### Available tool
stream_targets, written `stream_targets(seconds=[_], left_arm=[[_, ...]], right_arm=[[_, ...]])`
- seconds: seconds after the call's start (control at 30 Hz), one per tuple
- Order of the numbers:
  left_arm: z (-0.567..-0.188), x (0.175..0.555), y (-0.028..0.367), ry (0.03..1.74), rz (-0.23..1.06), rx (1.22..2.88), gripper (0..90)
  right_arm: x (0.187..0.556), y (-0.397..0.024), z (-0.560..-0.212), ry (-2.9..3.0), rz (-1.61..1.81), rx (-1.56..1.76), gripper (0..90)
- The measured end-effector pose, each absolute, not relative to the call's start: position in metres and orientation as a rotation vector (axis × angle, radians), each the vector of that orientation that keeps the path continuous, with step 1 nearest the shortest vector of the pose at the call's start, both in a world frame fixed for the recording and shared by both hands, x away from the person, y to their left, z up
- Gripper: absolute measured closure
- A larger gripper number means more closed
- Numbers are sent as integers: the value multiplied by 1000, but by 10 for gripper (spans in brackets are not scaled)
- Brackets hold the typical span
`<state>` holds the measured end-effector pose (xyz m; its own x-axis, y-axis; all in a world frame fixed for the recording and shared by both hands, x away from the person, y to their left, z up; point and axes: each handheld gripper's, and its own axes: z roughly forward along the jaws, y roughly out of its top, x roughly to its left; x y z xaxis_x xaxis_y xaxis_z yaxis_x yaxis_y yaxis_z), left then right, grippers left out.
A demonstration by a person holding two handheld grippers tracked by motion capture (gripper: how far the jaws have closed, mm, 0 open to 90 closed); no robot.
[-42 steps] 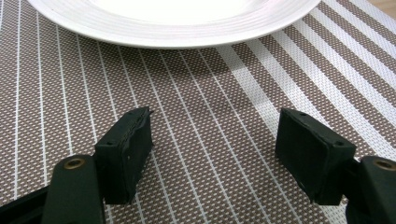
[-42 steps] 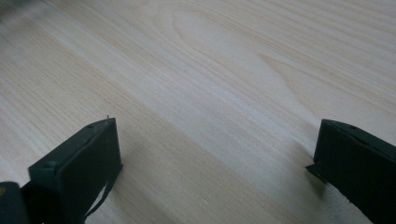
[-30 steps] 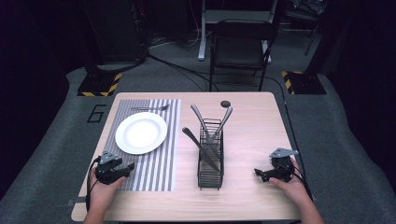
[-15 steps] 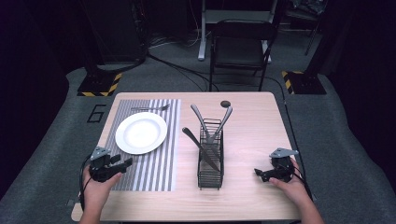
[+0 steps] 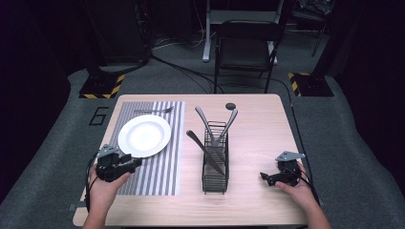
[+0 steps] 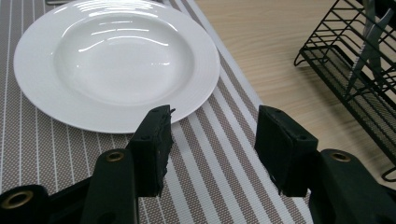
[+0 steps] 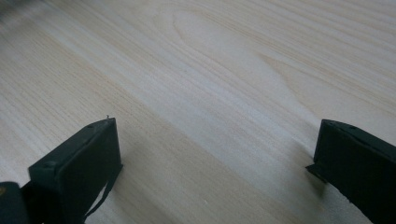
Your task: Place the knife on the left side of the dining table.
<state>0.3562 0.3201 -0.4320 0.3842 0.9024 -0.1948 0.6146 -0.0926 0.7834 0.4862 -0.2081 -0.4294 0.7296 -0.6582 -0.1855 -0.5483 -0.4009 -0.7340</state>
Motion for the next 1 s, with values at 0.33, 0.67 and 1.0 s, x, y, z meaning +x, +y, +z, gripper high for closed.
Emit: stream_targets(seconds=[0.33,0.67,1.0], left_arm=[[-416,359,308,1284,414,1804,477],[-403,361,292,1244,389,1793,487],[-392,363,273,1181,380,1827,492]], right_arm=[[486,-208,-429,909,-168,-2100,0],[486,-208,-429,910,-169,-2100,0],[486,-208,-429,909,-169,-2100,0]])
